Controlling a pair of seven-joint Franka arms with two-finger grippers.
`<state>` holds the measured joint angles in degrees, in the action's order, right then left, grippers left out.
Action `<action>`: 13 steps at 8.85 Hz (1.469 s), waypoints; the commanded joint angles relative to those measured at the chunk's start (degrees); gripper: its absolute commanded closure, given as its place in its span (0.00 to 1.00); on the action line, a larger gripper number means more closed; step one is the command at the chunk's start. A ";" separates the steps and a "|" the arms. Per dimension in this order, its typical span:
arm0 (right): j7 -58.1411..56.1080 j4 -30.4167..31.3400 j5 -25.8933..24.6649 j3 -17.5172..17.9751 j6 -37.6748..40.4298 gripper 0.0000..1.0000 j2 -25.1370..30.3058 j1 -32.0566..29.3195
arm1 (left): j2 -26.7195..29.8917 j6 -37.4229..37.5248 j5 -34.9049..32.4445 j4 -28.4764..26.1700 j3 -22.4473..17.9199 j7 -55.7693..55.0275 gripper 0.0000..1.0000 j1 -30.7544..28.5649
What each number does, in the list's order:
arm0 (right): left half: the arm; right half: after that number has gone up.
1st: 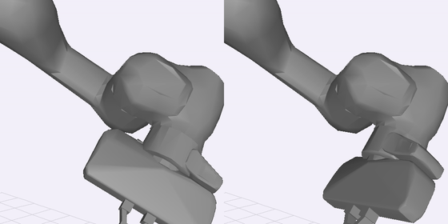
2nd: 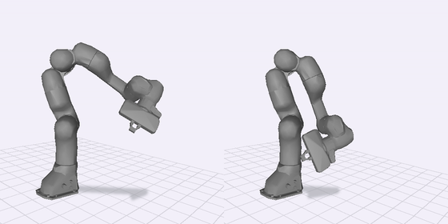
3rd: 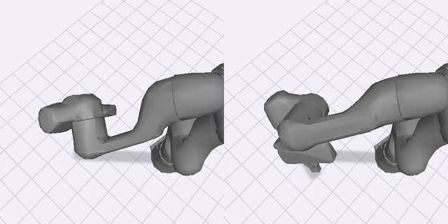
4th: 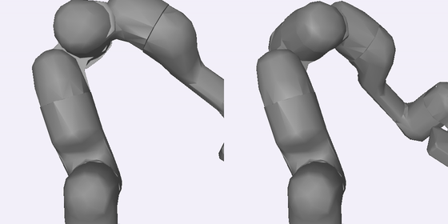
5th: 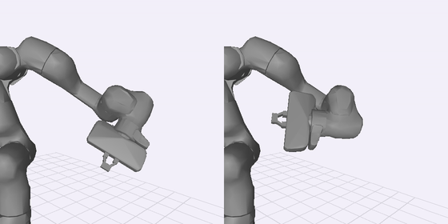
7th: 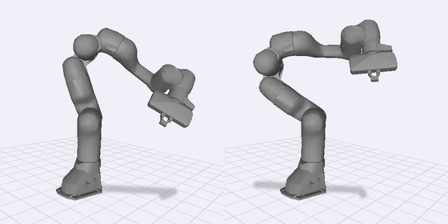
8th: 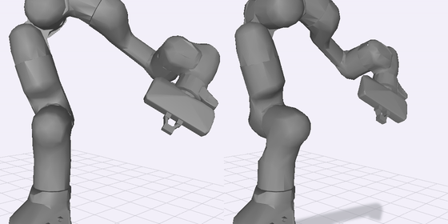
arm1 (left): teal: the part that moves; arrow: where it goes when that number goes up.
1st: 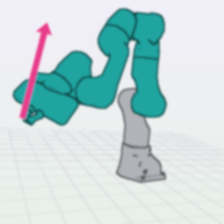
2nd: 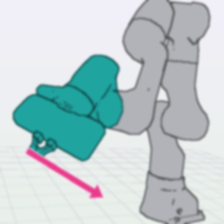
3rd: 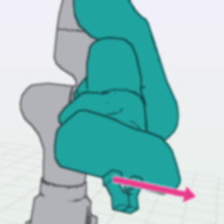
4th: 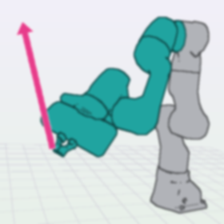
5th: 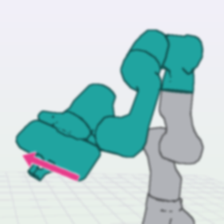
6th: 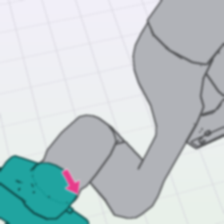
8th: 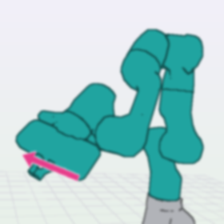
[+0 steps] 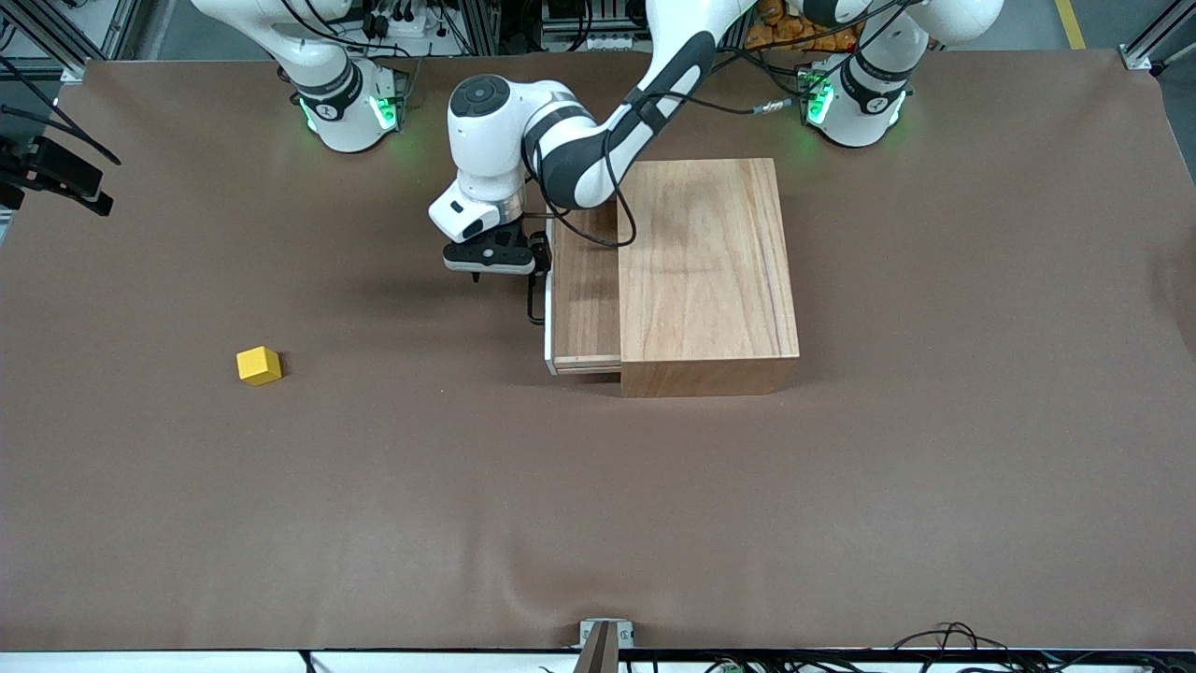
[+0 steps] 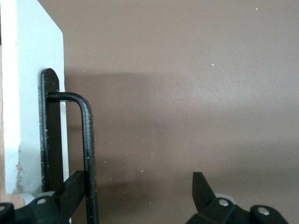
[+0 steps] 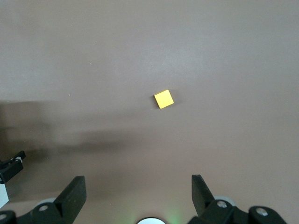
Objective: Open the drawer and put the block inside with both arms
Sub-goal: 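Pull the drawer handle outward with the left gripper, opening the drawer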
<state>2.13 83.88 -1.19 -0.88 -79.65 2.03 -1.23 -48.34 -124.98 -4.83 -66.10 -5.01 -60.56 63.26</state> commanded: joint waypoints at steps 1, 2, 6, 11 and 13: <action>0.06 0.40 -0.04 0.70 0.11 0.00 0.35 -1.06 | -2.29 -3.34 0.87 1.94 0.35 -0.87 0.00 0.55; 0.06 0.40 -0.04 0.70 0.11 0.00 0.26 -1.06 | -2.55 -3.52 0.87 2.37 0.44 -0.87 0.00 0.55; 0.06 0.40 -0.04 0.70 0.11 0.00 0.26 -1.06 | -2.47 -3.43 1.66 3.70 0.70 -0.87 0.00 0.55; 0.15 0.40 -0.04 0.70 0.11 0.00 0.17 -1.14 | -0.46 -2.74 1.93 4.23 0.27 -0.52 0.00 -0.15; 0.07 0.32 -0.13 0.61 0.11 0.00 -0.62 -1.06 | 4.62 2.86 2.01 3.96 0.09 -0.61 0.00 -2.61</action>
<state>2.13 83.94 -1.19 -0.87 -79.61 1.60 -1.40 -47.85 -126.24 -3.91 -61.70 -4.83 -60.88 62.04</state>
